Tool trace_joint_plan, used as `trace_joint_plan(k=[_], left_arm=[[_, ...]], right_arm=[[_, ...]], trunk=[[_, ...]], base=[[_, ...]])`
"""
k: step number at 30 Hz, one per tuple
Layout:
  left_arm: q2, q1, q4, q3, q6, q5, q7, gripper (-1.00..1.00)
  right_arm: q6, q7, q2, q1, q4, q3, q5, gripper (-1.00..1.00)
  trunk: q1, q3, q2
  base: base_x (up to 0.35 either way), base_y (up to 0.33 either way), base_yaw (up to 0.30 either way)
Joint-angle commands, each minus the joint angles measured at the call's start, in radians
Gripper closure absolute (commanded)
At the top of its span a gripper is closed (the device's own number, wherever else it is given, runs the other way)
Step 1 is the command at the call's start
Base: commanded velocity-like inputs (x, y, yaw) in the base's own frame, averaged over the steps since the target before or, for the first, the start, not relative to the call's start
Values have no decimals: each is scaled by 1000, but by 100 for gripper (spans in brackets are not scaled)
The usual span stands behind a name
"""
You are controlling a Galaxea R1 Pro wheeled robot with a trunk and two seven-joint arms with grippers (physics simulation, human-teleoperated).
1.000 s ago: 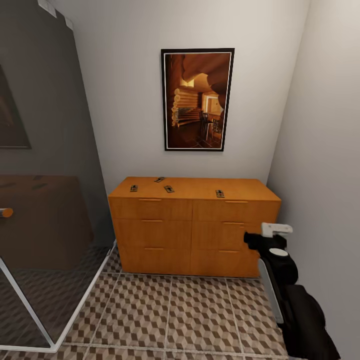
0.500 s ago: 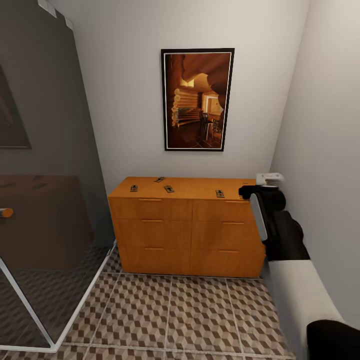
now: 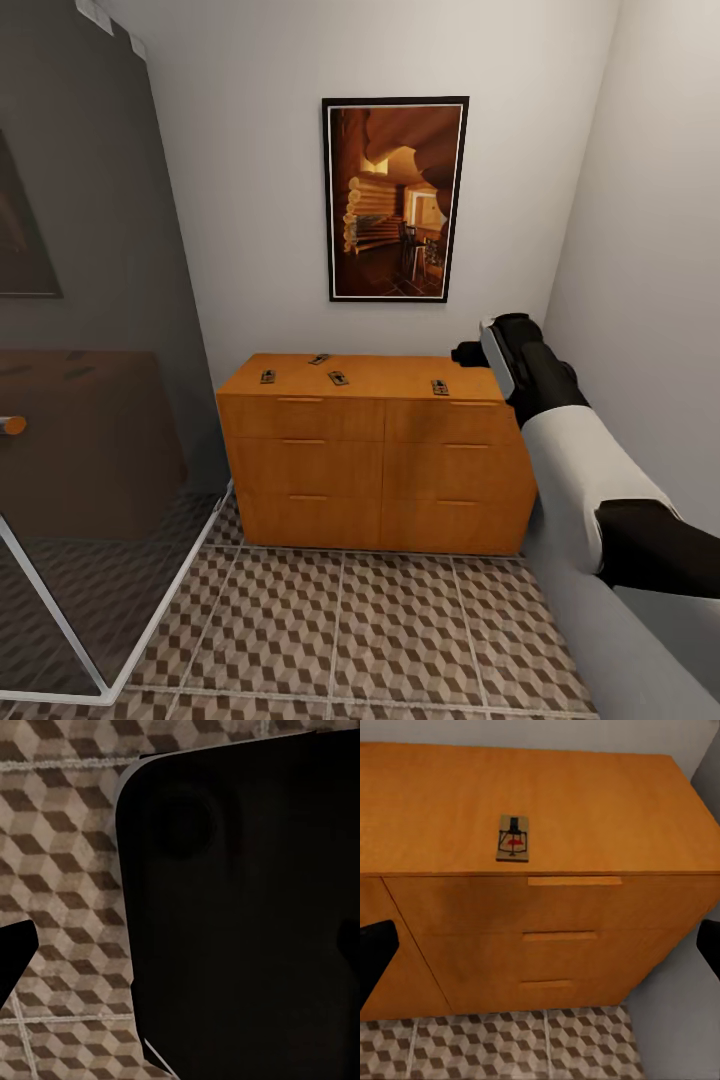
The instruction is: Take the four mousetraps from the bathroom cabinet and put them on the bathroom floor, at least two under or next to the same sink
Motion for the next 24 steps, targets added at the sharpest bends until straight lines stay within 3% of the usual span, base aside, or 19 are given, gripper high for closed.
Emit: trace_joint_plan(k=[1, 8, 24], left_arm=[[1, 0, -2, -6, -2, -1, 0, -100], [1, 0, -1, -6, -2, 0, 0, -100], [1, 0, 3, -6, 0, 1, 0, -100]], right_arm=[[0, 3, 1, -7, 10, 2, -1, -100], [-15, 23, 11, -30, 45, 5, -2, -100], [-19, 28, 15, -33, 51, 7, -2, -100]], trunk=[[0, -1, -1], [0, -1, -1], [0, -1, -1]], base=[[22, 0, 0], [170, 0, 0], [317, 0, 0]])
